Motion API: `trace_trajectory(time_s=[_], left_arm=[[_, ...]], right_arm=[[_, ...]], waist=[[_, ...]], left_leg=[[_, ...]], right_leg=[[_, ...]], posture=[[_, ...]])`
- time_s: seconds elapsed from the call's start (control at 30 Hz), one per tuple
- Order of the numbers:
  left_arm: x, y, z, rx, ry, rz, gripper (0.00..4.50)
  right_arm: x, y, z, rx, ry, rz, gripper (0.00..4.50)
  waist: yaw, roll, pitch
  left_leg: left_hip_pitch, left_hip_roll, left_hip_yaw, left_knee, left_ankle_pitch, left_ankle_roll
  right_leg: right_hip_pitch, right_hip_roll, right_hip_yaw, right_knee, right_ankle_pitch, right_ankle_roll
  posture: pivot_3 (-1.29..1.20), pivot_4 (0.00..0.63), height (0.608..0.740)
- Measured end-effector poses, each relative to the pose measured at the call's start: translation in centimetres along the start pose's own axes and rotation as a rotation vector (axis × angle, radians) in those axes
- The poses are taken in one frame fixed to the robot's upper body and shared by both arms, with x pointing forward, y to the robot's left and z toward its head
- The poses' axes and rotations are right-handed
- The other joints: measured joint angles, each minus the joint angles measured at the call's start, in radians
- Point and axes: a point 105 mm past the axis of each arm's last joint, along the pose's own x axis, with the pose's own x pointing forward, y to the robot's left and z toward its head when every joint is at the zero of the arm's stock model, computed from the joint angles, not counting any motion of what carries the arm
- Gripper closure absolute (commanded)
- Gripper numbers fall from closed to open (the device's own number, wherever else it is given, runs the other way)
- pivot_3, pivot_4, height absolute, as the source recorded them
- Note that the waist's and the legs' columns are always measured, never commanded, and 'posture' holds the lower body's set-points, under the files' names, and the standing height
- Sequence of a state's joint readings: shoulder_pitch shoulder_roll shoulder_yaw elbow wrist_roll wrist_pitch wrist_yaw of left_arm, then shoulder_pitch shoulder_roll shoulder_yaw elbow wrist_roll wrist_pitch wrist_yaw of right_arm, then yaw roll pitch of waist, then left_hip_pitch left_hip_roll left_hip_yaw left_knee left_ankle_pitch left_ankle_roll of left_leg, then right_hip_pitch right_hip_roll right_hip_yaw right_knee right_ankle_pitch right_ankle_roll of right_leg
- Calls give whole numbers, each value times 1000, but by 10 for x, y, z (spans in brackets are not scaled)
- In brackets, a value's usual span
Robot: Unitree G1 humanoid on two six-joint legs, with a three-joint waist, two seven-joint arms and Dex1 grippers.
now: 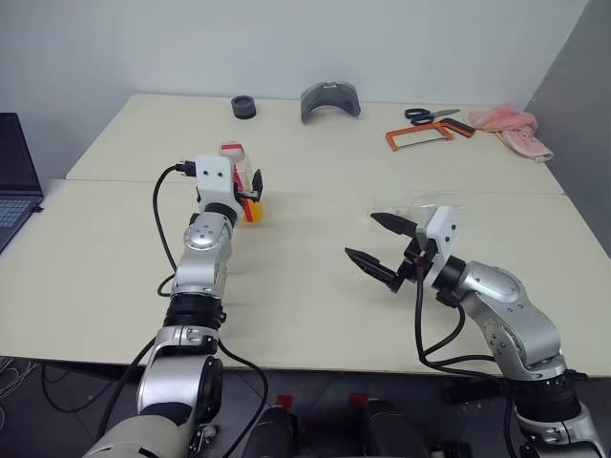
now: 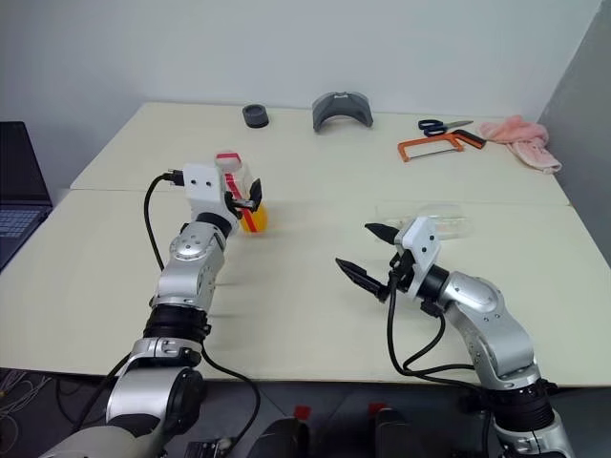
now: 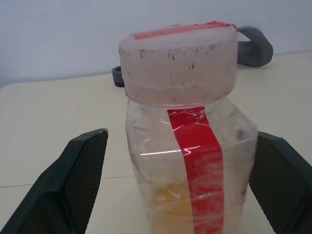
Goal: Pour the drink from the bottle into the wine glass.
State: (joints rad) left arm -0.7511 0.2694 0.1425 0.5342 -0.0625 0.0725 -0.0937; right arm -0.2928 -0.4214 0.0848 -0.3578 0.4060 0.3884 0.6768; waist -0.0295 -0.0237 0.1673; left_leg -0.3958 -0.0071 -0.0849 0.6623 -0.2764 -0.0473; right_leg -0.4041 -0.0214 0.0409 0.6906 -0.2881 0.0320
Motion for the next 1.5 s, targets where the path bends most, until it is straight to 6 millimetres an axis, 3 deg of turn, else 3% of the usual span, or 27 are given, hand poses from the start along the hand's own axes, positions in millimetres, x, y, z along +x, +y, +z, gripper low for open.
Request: trace_trajectory(time_s=[0.53, 1.13, 1.37, 1.5], left_arm=[[13, -8, 8, -35, -9, 37, 50], [14, -4, 7, -23, 0, 81, 50], [16, -8, 10, -30, -6, 72, 2246], [16, -10, 10, -40, -7, 64, 2327]], right_arm=[[4, 3, 10, -25, -23, 55, 0], [3, 0, 5, -14, -4, 52, 0], [3, -1, 4, -13, -3, 51, 0], [3, -1, 5, -14, -3, 50, 0]], waist=[[0, 0, 0], [0, 0, 0], [-1, 0, 0], [0, 0, 0]], left_leg=[[0, 0, 0, 0, 0, -1], [0, 0, 0, 0, 1, -1], [0, 0, 1, 0, 1, -1], [-1, 0, 1, 0, 1, -1]], right_leg=[[0, 0, 0, 0, 0, 0], [0, 0, 0, 0, 0, 0], [-1, 0, 0, 0, 0, 0], [-1, -1, 0, 0, 0, 0]], posture=[[0, 150, 740], [0, 150, 740], [0, 150, 740], [0, 150, 740]])
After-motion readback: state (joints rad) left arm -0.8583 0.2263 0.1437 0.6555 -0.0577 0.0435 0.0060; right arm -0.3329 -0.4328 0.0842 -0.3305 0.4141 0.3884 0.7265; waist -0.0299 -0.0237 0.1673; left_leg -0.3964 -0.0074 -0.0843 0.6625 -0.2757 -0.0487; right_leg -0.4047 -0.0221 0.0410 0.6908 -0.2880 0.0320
